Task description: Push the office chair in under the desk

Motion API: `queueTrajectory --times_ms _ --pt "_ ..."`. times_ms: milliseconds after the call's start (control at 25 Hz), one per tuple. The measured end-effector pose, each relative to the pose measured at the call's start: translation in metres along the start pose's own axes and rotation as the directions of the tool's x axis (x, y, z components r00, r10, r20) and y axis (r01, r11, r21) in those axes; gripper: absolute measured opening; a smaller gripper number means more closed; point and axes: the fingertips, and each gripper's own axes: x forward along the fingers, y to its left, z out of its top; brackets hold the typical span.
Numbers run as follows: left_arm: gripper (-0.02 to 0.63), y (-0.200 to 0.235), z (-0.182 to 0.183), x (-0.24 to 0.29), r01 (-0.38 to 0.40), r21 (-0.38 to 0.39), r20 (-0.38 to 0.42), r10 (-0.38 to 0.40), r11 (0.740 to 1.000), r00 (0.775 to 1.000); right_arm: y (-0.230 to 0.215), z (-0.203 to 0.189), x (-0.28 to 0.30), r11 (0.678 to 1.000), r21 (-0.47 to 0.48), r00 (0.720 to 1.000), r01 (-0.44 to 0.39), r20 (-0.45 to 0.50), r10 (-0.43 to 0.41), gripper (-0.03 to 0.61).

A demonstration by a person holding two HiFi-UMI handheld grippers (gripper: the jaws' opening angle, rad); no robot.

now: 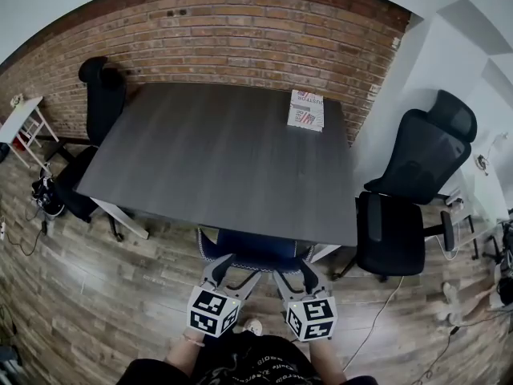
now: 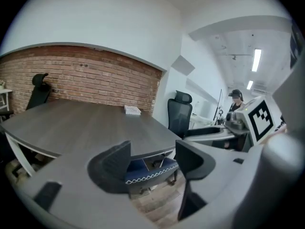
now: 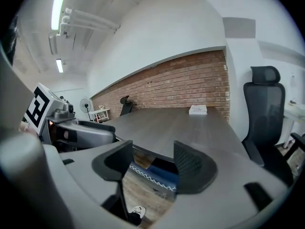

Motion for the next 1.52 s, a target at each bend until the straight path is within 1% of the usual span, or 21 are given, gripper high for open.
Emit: queueTrajectory --times_ms 160,280,320,520,600,680,760,920,1200,1520 --pt "0.298 -0.001 0.004 -0.009 -0.027 -0.023 0.034 0.027 0.999 0.999 0.002 0.001 -0.010 0.999 -0.020 0.999 0.025 0.022 -0.025 0.270" --pt "0.286 -0.002 0.002 -0.015 -0.046 -0.015 0.046 0.046 0.999 0.998 0.002 0.002 -0.016 0.998 -0.030 0.998 0.049 0.045 -0.047 0.233" --pt "0.269 -0.003 0.000 -0.016 -0.053 -0.008 0.047 0.054 0.999 0.997 0.002 0.002 -0.018 0.998 -0.032 0.997 0.056 0.051 -0.055 0.216" --pt "0.107 -0.003 0.003 -0.018 -0.090 -0.007 0.071 0.091 0.996 0.993 0.001 0.007 -0.022 0.994 -0.054 0.994 0.092 0.070 -0.088 0.049" --pt "0.051 -0.002 0.005 -0.018 -0.114 0.006 0.074 0.114 0.993 0.991 0.003 0.008 -0.022 0.993 -0.066 0.993 0.095 0.071 -0.090 0.025" --pt "0.021 0.000 0.005 -0.018 -0.129 0.011 0.072 0.128 0.992 0.989 0.005 0.009 -0.021 0.994 -0.070 0.994 0.090 0.070 -0.085 0.012" --pt "0.007 0.001 0.005 -0.018 -0.134 0.018 0.069 0.133 0.991 0.989 0.008 0.010 -0.020 0.994 -0.072 0.995 0.085 0.067 -0.080 0.005" --pt "0.006 -0.002 0.006 -0.017 -0.121 0.036 0.071 0.118 0.992 0.990 0.011 0.008 -0.015 0.993 -0.088 0.995 0.083 0.065 -0.077 0.003" --pt "0.006 0.001 0.009 -0.012 -0.112 0.034 0.069 0.109 0.993 0.992 0.014 0.014 -0.010 0.988 -0.128 0.995 0.083 0.072 -0.074 0.002" --pt "0.006 0.007 0.009 -0.011 -0.110 0.040 0.066 0.107 0.993 0.992 0.016 0.019 -0.003 0.990 -0.119 0.994 0.079 0.086 -0.069 0.002"
